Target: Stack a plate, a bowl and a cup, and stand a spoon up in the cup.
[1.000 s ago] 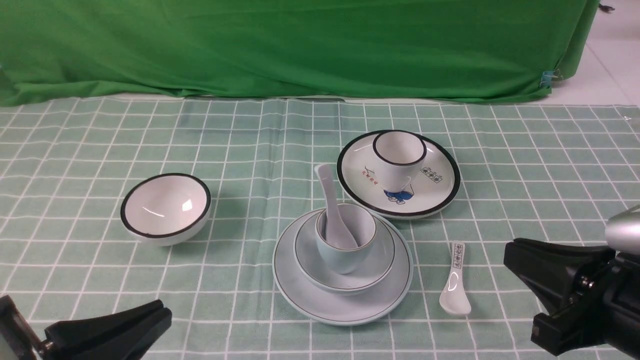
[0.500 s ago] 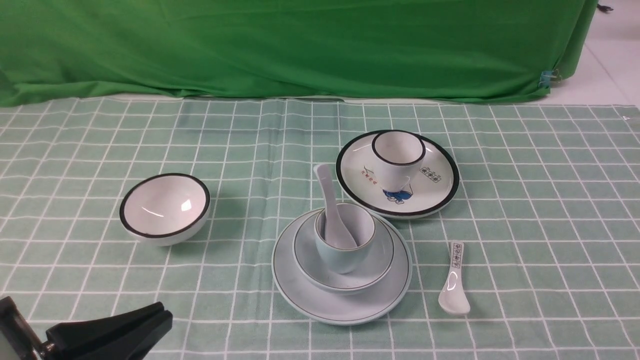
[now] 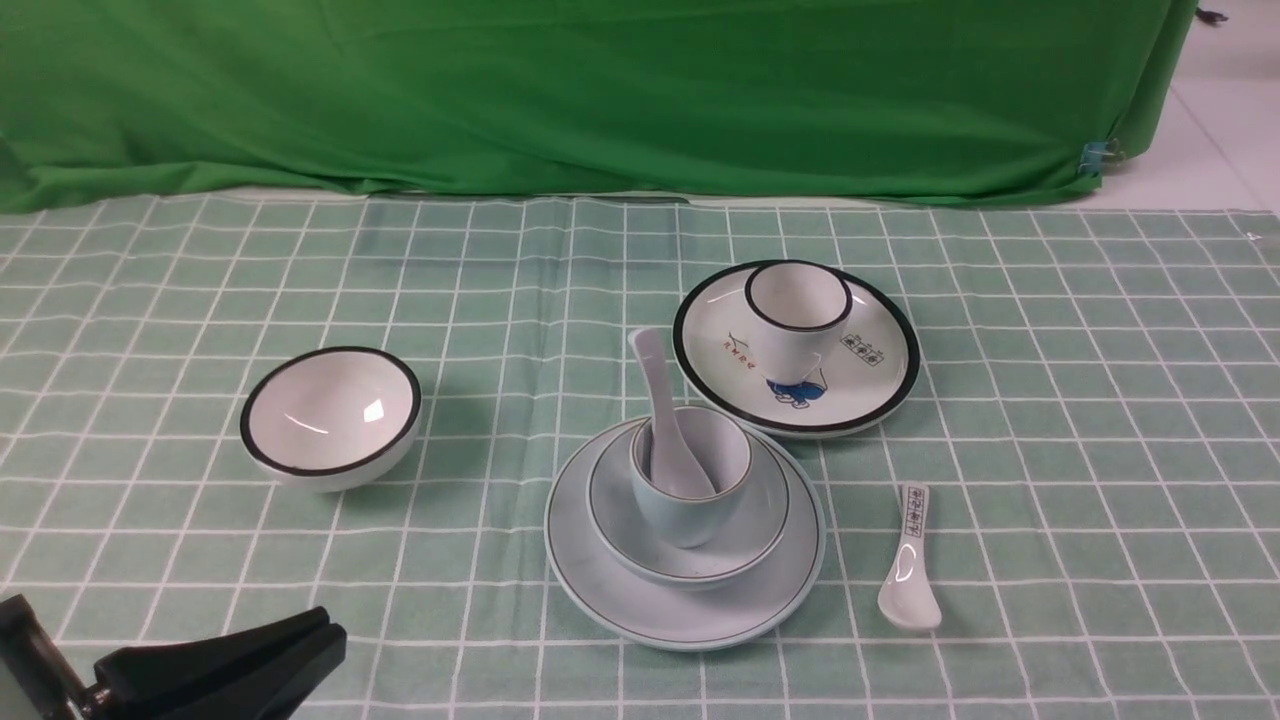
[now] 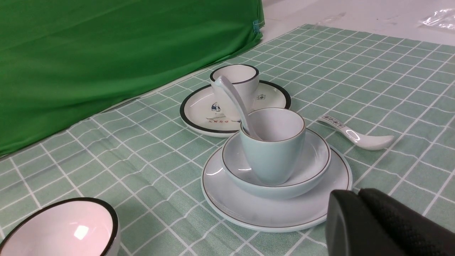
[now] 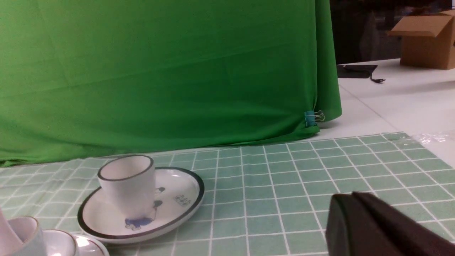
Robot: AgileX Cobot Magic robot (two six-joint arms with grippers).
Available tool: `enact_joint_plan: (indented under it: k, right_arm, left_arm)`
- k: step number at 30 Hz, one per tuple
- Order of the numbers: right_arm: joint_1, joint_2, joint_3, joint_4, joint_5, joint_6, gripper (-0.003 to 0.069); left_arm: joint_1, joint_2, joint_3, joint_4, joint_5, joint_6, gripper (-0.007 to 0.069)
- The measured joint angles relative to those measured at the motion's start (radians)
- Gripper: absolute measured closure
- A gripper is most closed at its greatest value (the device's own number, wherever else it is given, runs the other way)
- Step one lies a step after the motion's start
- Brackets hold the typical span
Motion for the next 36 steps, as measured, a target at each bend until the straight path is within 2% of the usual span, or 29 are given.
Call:
enact_joint_plan:
  k: [2, 3, 4, 5, 6, 7, 8, 9, 10, 15, 20, 36]
  right_arm:
    - [0.000, 0.000, 0.000, 0.050, -0.010, -0.056, 0.0643]
    - [0.000, 0.000, 0.000, 0.150, -0.013, -0.173, 0.0643]
    - [0.000, 0.000, 0.000, 0.317, -0.014, -0.367, 0.0643]
    - [0.000, 0.000, 0.000, 0.381, -0.014, -0.404, 0.0643]
    - [0.000, 0.000, 0.000, 0.589, -0.011, -0.686, 0.0643]
    - [0.000, 0.000, 0.000, 0.785, -0.001, -0.913, 0.0643]
    - [0.000, 0.000, 0.000, 0.937, 0.018, -1.064, 0.0643]
    - [0.000, 0.000, 0.000, 1.025, 0.039, -1.186, 0.0643]
    - [0.000, 0.000, 0.000, 1.065, 0.065, -1.255, 0.0643]
    - [-0.018, 0.000, 0.000, 1.044, 0.233, -1.275, 0.0643]
    - [-0.029, 0.000, 0.000, 1.032, 0.319, -1.273, 0.0643]
    - [-0.029, 0.000, 0.000, 1.027, 0.338, -1.272, 0.0639]
  left_arm:
    - [0.000, 0.000, 0.000, 0.000, 0.000, 0.000, 0.0612]
    - [0.000, 0.000, 0.000, 0.000, 0.000, 0.000, 0.0612]
    - [0.000, 0.000, 0.000, 0.000, 0.001, 0.000, 0.0612]
    - [0.000, 0.000, 0.000, 0.000, 0.001, 0.000, 0.0612]
    - [0.000, 0.000, 0.000, 0.001, 0.001, 0.000, 0.0612]
    - [0.000, 0.000, 0.000, 0.001, 0.001, 0.000, 0.0612]
    - [0.000, 0.000, 0.000, 0.001, 0.001, 0.000, 0.0612]
    - [0.000, 0.000, 0.000, 0.001, 0.001, 0.000, 0.0612]
    - [0.000, 0.000, 0.000, 0.001, 0.001, 0.000, 0.0612]
    - [0.000, 0.000, 0.000, 0.001, 0.001, 0.000, 0.0612]
    - [0.000, 0.000, 0.000, 0.001, 0.001, 0.000, 0.0612]
    - [0.000, 0.000, 0.000, 0.001, 0.001, 0.000, 0.0612]
